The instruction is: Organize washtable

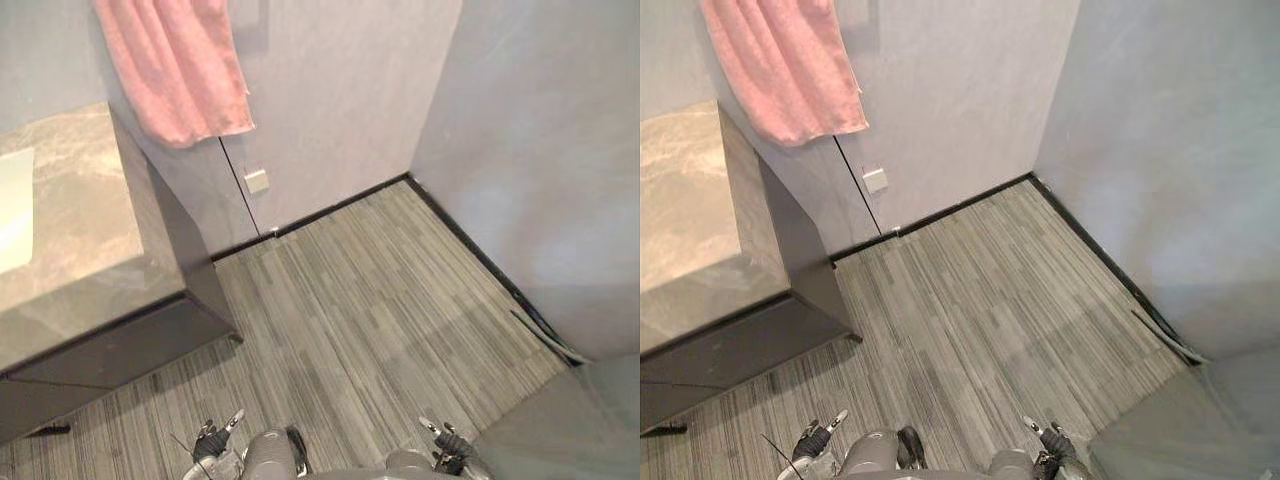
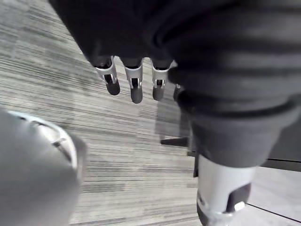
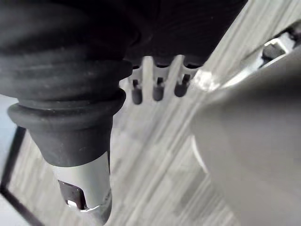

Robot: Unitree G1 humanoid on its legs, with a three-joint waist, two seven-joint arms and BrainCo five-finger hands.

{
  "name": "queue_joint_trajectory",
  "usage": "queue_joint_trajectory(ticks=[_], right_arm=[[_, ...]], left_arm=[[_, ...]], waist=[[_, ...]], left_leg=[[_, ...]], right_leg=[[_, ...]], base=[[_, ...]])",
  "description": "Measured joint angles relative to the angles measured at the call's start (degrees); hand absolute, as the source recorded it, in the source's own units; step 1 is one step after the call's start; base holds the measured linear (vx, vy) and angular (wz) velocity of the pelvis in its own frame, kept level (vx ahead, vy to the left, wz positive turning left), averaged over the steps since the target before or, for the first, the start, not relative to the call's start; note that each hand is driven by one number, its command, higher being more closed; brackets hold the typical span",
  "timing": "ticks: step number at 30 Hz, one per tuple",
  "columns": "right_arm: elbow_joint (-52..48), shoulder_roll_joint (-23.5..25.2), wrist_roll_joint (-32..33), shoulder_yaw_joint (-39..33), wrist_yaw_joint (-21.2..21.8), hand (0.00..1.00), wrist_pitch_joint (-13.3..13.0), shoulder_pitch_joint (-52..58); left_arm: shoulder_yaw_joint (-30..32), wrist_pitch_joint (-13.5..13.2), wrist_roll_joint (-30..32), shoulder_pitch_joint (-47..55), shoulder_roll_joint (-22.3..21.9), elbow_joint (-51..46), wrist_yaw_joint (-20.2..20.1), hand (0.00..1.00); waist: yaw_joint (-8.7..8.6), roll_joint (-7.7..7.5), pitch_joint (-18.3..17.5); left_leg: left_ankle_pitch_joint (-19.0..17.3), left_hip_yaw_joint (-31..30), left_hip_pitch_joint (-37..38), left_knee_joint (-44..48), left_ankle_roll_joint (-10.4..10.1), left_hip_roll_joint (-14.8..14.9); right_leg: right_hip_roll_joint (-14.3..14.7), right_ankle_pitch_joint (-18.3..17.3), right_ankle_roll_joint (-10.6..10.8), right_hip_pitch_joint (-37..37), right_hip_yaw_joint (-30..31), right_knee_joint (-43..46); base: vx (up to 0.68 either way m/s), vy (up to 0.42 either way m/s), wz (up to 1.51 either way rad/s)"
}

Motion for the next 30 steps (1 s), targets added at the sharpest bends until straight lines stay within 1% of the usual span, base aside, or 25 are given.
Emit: queue_joint_trajectory(ticks=[1,2,4,5,6,7,9,10,12,13,14,15,16,17,18,20,21,22,23,24,25,26,27,29,30], right_arm=[[-0.9,-0.1,0.0,0.1,0.1,0.00,-0.1,0.1],[-3.0,-0.4,0.2,0.0,0.7,0.00,-0.2,0.1],[-4.2,-1.2,0.3,0.0,0.7,0.00,-0.4,0.3],[-4.3,-1.9,0.4,-0.1,0.4,0.00,-0.3,0.7],[-4.2,-2.5,1.0,-0.4,0.1,0.00,-0.3,1.1],[-3.9,-3.1,1.4,-1.3,-0.2,0.00,-0.2,0.3],[-4.2,-2.9,2.5,-4.0,-0.6,0.00,-0.5,-2.0],[-4.4,-3.2,2.5,-4.4,-0.5,0.00,-0.4,-1.9],[-4.8,-3.7,2.5,-3.5,-0.3,0.00,-0.4,-0.8],[-4.5,-3.3,2.5,-2.0,-0.4,0.00,-0.4,0.2],[-4.5,-3.6,2.5,-1.8,-0.3,0.00,-0.4,-0.1],[-4.5,-3.8,2.5,-2.0,-0.5,0.00,-0.3,-0.1],[-4.5,-3.7,2.5,-2.0,-0.4,0.00,-0.3,0.1],[-4.6,-3.5,2.5,-2.0,-0.4,0.00,-0.4,0.6],[-4.5,-3.3,2.5,-2.3,-0.5,0.00,-0.4,1.9],[-4.5,-3.4,2.5,-4.0,-0.4,0.00,-0.4,3.1],[-4.5,-3.3,2.5,-4.9,-0.4,0.00,-0.5,3.5],[-4.5,-3.3,2.5,-5.2,-0.4,0.00,-0.5,3.5],[-4.6,-3.1,2.5,-6.5,-0.4,0.00,-0.5,3.4],[-4.6,-3.0,2.5,-7.4,-0.4,0.00,-0.5,3.4],[-4.6,-3.0,2.5,-7.7,-0.4,0.00,-0.5,3.6],[-4.6,-3.2,2.4,-8.4,-0.4,0.00,-0.5,4.0],[-4.6,-2.3,2.4,-8.5,-0.5,0.00,-0.4,4.6],[-4.5,-0.1,2.4,-8.3,-0.4,0.00,-0.4,4.7],[-4.6,0.8,2.3,-8.3,-0.4,0.00,-0.4,4.5]], left_arm=[[-0.1,0.0,0.0,-0.1,0.0,0.0,0.0,0.00],[-0.5,-0.1,0.0,-1.2,0.2,-0.8,0.0,0.00],[-2.3,-0.1,0.0,-3.0,0.5,-1.1,-0.1,0.00],[-3.2,-0.2,0.0,-5.1,0.5,-1.3,-0.1,0.00],[-3.9,-0.3,0.0,-6.8,-0.4,-1.5,-0.2,0.00],[-4.0,-0.2,0.0,-7.4,-1.6,-1.5,-0.2,0.00],[-4.1,-0.3,0.1,-8.1,-2.0,-1.6,-0.3,0.00],[-4.1,-0.3,0.1,-7.8,-2.2,-1.3,-0.2,0.00],[-3.9,-0.6,0.1,-7.0,-2.1,-1.1,-0.2,0.00],[-3.2,-1.4,0.0,-4.9,-2.0,-1.0,-0.1,0.00],[-2.9,-1.3,0.0,-4.5,-2.4,-0.7,-0.1,0.00],[-1.1,-0.8,-1.1,-3.1,-3.7,-0.4,0.0,0.00],[-0.9,-0.8,-1.4,-2.6,-3.8,-0.3,0.1,0.00],[-0.6,-0.5,-2.3,-1.8,-4.1,-0.2,0.1,0.00],[0.4,-0.4,-3.4,-1.7,-4.1,-0.6,0.1,0.00],[1.3,-0.4,-4.8,-2.0,-4.3,-0.6,0.0,0.00],[1.2,-0.5,-5.9,-2.4,-4.5,-1.1,-0.1,0.00],[1.2,-0.6,-6.1,-2.5,-4.5,-1.3,-0.2,0.00],[1.1,-0.6,-6.2,-2.8,-4.5,-1.6,-0.3,0.00],[1.1,-0.6,-6.2,-3.2,-4.5,-1.6,-0.2,0.00],[1.1,-0.6,-6.2,-3.3,-4.5,-1.6,-0.2,0.00],[1.0,-0.6,-6.2,-3.0,-4.6,-1.6,-0.2,0.00],[1.0,-0.8,-6.2,-2.5,-3.7,-1.3,-0.2,0.00],[1.0,-1.1,-6.2,-2.7,-2.0,-1.0,-0.2,0.00],[1.1,-1.2,-6.2,-2.6,-1.4,-0.8,-0.2,0.00]], waist=[[-0.52,0.48,0.2],[-1.87,1.08,0.5],[-2.54,1.06,0.6],[-3.36,0.87,0.8],[-3.86,1.66,1.6],[-3.30,3.22,2.2],[-3.30,2.76,3.9],[-3.68,2.65,4.0],[-3.72,1.96,3.7],[-3.47,0.30,1.6],[-3.47,1.02,1.7],[-3.54,2.89,1.6],[-3.64,2.91,1.6],[-3.41,2.31,2.0],[-2.97,1.86,2.2],[-3.00,1.54,2.2],[-2.82,1.16,2.3],[-2.75,1.06,2.3],[-2.59,0.83,2.3],[-2.57,0.60,2.3],[-2.57,0.56,2.3],[-2.57,0.79,2.2],[-2.51,0.23,1.2],[-3.05,-2.78,0.4],[-2.91,-3.65,0.2]], left_leg=[[0.3,0.2,2.3,-2.0,-0.4,0.1],[1.2,0.2,6.5,-5.5,-1.9,0.4],[1.2,-0.1,7.9,-6.5,-2.4,1.2],[1.2,-1.4,8.7,-7.0,-3.0,1.7],[1.1,-2.8,10.8,-7.9,-5.0,3.2],[1.7,-2.8,10.7,-7.9,-6.1,4.3],[2.7,-5.6,11.2,-9.0,-7.3,1.6],[7.7,-6.7,11.8,-9.6,-6.9,0.8],[10.5,-7.2,12.7,-5.1,-9.1,2.2],[10.7,-9.3,8.4,4.0,-9.3,4.0],[10.7,-9.6,6.7,8.4,-9.4,5.6],[14.5,-8.4,2.5,18.0,-7.4,11.0],[16.2,-8.0,1.9,19.6,-6.7,12.0],[18.4,-6.6,0.2,25.0,-5.3,14.3],[15.0,-4.6,-2.0,30.2,-4.9,15.5],[11.9,-0.6,-3.5,29.2,-5.4,15.1],[10.8,2.6,-4.9,24.5,-5.5,14.4],[10.6,3.0,-5.6,21.8,-5.7,13.8],[10.6,3.3,-7.6,14.7,-5.7,11.7],[11.2,3.1,-9.3,4.3,-5.5,8.3],[12.3,2.9,-9.6,0.3,-5.4,7.0],[20.4,2.3,-9.9,-6.9,-2.5,4.3],[22.9,2.3,-9.7,-8.7,0.1,2.9],[22.8,1.5,-10.0,-9.9,0.1,0.7],[22.8,1.6,-10.1,-10.1,0.1,0.3]], right_leg=[[0.1,-1.3,-2.3,-1.7,-2.5,-1.3],[-0.2,-3.3,-6.0,-6.5,-7.5,-7.6],[-1.6,-2.4,-6.8,-10.7,-10.3,-17.7],[-3.2,2.9,-6.4,-12.7,-10.0,-29.1],[-3.0,11.8,-8.7,-11.3,-11.3,-32.1],[-1.7,11.5,-9.2,-10.8,-12.3,-31.7],[-2.7,8.6,-10.8,-11.0,-9.8,-26.7],[-2.8,7.2,-11.3,-10.1,-8.9,-23.4],[-2.5,4.9,-10.8,-9.4,-7.5,-17.1],[-1.6,-1.2,-8.6,-5.7,-6.6,-23.9],[-0.9,-2.5,-8.6,-4.3,-6.9,-24.7],[1.5,-2.7,-9.8,-1.0,-9.5,-27.2],[1.8,-2.9,-10.1,0.1,-10.0,-27.9],[2.3,-3.0,-10.7,4.0,-11.4,-30.9],[2.4,-2.4,-11.2,8.9,-12.9,-35.3],[2.2,-1.2,-11.4,14.9,-15.4,-40.7],[2.1,-0.9,-11.0,18.1,-16.9,-43.7],[2.0,-0.9,-11.0,18.8,-17.5,-44.4],[1.6,-0.9,-11.0,19.6,-18.5,-45.0],[0.9,-0.8,-10.6,20.5,-19.6,-45.3],[0.6,-0.8,-10.5,20.8,-19.8,-45.2],[0.5,-1.1,-8.0,21.7,-20.0,-45.1],[0.2,-2.5,-5.6,22.7,-19.4,-45.2],[-1.7,-2.1,-4.7,22.9,-19.2,-46.5],[-1.9,-1.6,-4.0,23.2,-19.1,-47.4]], base=[[0.62,-0.033,0.04],[0.50,-0.087,0.31],[0.48,-0.225,0.64],[0.65,-0.413,1.11],[0.58,-0.338,0.88],[0.64,-0.346,0.41],[0.33,-0.169,0.12],[0.34,-0.179,0.48],[0.31,-0.208,0.52],[0.24,-0.244,0.29],[0.45,-0.328,0.27],[0.30,-0.143,0.13],[0.36,-0.146,0.26],[0.33,-0.149,0.42],[0.33,-0.149,0.48],[0.27,-0.087,0.59],[0.33,-0.055,0.59],[0.25,-0.010,0.49],[0.27,0.060,0.39],[0.23,0.088,0.38],[0.29,0.146,0.30],[0.24,0.159,0.19],[0.26,0.130,0.27],[0.23,0.078,0.29],[0.24,0.074,0.16]])
